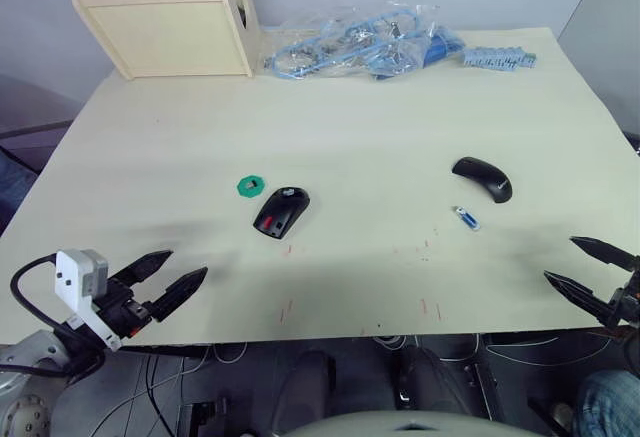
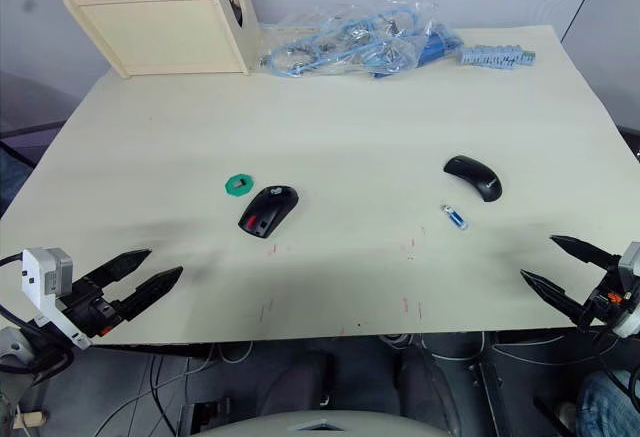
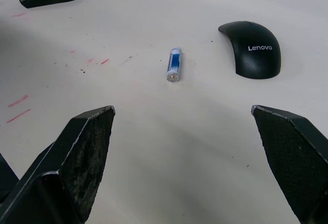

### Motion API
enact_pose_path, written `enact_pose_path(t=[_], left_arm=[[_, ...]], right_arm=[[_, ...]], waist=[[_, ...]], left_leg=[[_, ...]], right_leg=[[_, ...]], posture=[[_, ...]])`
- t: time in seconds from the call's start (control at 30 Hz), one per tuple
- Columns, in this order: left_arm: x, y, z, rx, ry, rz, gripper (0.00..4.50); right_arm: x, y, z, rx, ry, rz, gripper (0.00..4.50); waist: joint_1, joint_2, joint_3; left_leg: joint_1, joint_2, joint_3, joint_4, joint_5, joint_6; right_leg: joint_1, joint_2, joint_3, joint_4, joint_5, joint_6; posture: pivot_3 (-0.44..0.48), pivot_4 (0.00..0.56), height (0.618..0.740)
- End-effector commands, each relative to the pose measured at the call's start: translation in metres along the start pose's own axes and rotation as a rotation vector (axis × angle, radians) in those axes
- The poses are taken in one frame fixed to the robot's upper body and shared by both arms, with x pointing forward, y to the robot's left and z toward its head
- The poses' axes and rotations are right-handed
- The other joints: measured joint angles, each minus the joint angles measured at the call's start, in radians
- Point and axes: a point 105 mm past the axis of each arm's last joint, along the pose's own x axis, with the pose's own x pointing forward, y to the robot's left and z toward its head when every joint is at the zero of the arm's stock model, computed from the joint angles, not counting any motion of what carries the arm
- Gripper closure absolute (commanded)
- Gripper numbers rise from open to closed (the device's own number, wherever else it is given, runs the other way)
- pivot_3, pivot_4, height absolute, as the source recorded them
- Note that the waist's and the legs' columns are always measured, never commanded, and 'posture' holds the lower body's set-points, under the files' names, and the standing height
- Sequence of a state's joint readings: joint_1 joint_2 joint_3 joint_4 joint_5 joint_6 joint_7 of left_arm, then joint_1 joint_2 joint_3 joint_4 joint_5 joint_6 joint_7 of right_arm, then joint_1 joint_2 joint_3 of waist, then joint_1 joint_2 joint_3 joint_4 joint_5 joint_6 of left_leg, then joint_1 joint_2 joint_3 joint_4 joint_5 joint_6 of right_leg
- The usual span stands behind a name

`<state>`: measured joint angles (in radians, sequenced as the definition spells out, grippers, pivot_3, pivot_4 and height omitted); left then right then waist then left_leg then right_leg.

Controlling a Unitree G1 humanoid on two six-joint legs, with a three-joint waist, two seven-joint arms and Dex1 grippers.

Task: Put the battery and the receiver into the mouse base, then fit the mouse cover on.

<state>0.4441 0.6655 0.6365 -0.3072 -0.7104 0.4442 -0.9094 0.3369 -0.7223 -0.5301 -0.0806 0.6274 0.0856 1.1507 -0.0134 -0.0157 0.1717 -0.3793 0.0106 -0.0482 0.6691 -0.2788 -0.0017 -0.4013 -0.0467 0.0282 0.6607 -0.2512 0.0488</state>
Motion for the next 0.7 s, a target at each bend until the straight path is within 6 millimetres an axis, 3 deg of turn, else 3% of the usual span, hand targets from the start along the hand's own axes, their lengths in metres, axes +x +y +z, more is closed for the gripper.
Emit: enact_pose_path(t=[0.03,0.3,0.57,0.7], left_arm=[[0.005,-0.004,0.014,0.055,-0.030,-0.020,0.08],[0.036,-0.023,0.037,0.169,-0.069,-0.118,0.08],[0.071,-0.032,0.048,0.166,0.018,-0.110,0.08],[0.085,-0.025,0.046,0.141,0.060,-0.063,0.08]], right_arm=[[0.002,0.000,0.017,-0.048,-0.043,0.003,0.00],[0.041,0.030,0.053,-0.072,-0.152,0.211,0.00],[0.048,0.060,0.085,-0.129,-0.213,0.353,0.00],[0.050,0.068,0.089,-0.136,-0.216,0.369,0.00]], waist=[[0.000,0.000,0.000],[0.001,0.000,0.000],[0.003,0.001,0.000],[0.000,0.000,0.000]], left_leg=[[0.000,0.000,0.000,0.000,0.000,0.000],[0.000,0.000,-0.001,0.000,0.000,0.000],[-0.001,-0.001,-0.002,0.000,0.000,0.000],[-0.001,-0.001,-0.003,0.000,0.000,0.000]], right_leg=[[0.000,0.000,0.000,0.000,0.000,0.000],[0.000,0.000,0.000,0.000,0.000,0.000],[0.000,0.000,-0.001,0.000,0.000,0.001],[0.000,0.000,-0.001,0.001,0.000,0.001]], posture=[[0.000,0.150,0.740],[0.000,0.150,0.740],[0.000,0.150,0.740],[0.000,0.150,0.740]])
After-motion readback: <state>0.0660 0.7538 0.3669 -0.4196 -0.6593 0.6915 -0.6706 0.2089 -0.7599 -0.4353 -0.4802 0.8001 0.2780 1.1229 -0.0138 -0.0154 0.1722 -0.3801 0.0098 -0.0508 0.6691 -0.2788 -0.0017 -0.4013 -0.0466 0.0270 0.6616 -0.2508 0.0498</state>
